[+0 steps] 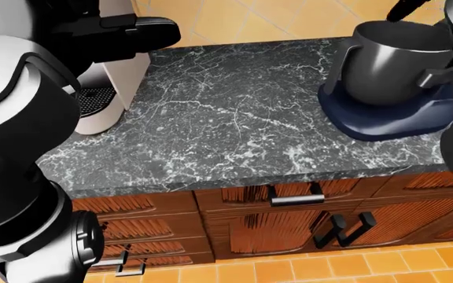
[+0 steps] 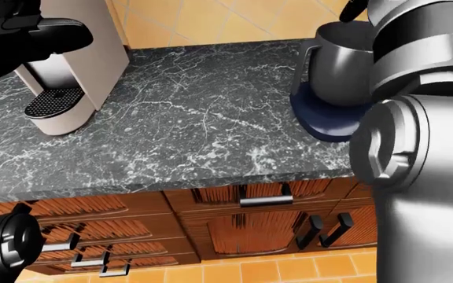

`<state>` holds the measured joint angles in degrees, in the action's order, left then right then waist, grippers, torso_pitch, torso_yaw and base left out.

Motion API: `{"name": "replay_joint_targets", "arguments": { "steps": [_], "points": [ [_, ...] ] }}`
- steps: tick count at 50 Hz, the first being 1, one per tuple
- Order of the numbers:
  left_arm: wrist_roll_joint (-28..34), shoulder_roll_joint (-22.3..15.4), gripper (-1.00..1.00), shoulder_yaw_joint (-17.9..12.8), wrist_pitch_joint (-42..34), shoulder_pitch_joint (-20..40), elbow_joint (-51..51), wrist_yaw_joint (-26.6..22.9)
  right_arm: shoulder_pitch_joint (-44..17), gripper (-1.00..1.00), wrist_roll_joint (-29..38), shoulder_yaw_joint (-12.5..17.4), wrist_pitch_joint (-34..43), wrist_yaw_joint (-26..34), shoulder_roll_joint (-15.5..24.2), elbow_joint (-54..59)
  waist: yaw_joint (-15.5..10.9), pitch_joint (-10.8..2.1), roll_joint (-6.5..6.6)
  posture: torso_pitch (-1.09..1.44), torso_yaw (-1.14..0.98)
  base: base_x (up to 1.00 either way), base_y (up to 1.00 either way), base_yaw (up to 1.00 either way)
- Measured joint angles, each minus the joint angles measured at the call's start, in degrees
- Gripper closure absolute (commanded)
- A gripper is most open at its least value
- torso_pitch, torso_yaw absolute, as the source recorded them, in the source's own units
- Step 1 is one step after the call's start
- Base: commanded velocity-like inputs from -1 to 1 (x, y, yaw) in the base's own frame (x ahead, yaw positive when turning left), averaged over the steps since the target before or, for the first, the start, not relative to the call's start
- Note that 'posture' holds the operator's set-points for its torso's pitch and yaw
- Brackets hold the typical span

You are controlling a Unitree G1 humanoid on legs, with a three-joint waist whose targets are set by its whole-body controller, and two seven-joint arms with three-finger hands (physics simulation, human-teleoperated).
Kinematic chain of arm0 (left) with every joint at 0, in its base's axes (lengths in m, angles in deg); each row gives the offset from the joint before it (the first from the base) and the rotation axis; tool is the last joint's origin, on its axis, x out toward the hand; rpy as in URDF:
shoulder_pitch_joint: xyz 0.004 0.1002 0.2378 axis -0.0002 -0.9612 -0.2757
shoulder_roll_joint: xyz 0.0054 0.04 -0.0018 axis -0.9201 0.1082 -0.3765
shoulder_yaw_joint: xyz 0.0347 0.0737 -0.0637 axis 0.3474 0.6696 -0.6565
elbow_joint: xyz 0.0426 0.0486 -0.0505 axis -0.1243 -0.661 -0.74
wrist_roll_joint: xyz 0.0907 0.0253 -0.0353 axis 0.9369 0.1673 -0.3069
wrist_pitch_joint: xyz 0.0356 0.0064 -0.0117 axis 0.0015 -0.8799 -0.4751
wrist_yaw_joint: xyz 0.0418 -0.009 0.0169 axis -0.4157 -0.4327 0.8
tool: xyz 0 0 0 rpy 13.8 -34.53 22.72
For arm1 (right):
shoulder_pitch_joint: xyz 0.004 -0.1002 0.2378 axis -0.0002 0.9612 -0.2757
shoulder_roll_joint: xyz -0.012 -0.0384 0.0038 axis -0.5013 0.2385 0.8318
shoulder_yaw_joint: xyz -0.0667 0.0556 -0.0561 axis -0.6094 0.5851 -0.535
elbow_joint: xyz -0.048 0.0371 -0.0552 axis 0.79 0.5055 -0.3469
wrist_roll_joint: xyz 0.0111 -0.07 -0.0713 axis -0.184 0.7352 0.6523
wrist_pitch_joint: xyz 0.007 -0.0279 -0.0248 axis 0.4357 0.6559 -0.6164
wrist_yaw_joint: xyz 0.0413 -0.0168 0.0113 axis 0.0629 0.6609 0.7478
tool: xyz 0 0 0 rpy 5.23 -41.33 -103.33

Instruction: Place the bread in the stand mixer bowl.

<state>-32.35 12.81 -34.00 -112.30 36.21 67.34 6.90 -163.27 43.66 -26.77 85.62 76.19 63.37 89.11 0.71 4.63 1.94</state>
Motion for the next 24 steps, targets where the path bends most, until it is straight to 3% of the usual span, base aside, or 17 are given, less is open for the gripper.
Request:
{"name": "replay_joint_targets", "arguments": {
  "steps": [8,15,24],
  "points": [
    [-0.26,-0.18,-1.00,0.10,0.12,-0.01,-0.13,0.33,-1.08,-1.00,-8.06,0.87,0.07,-2.18,0.28,0.20,-0.01,0.27,0.03,0.00,0.00,0.00,0.00,0.00],
    [-0.03,-0.27,-1.00,0.19,0.41,-0.04,-0.52,-0.11,-3.96,-1.00,-19.37,4.69,0.52,-2.49,0.44,-0.19,0.00,0.51,0.18,0.00,0.00,0.00,0.00,0.00],
    [-0.63,-0.58,-1.00,-0.17,0.26,0.13,-0.19,0.25,-7.65,-1.00,-33.03,4.94,-0.98,-2.21,0.32,-2.47,0.24,0.27,-0.10,0.00,0.00,0.00,0.00,0.00]
  ]
}}
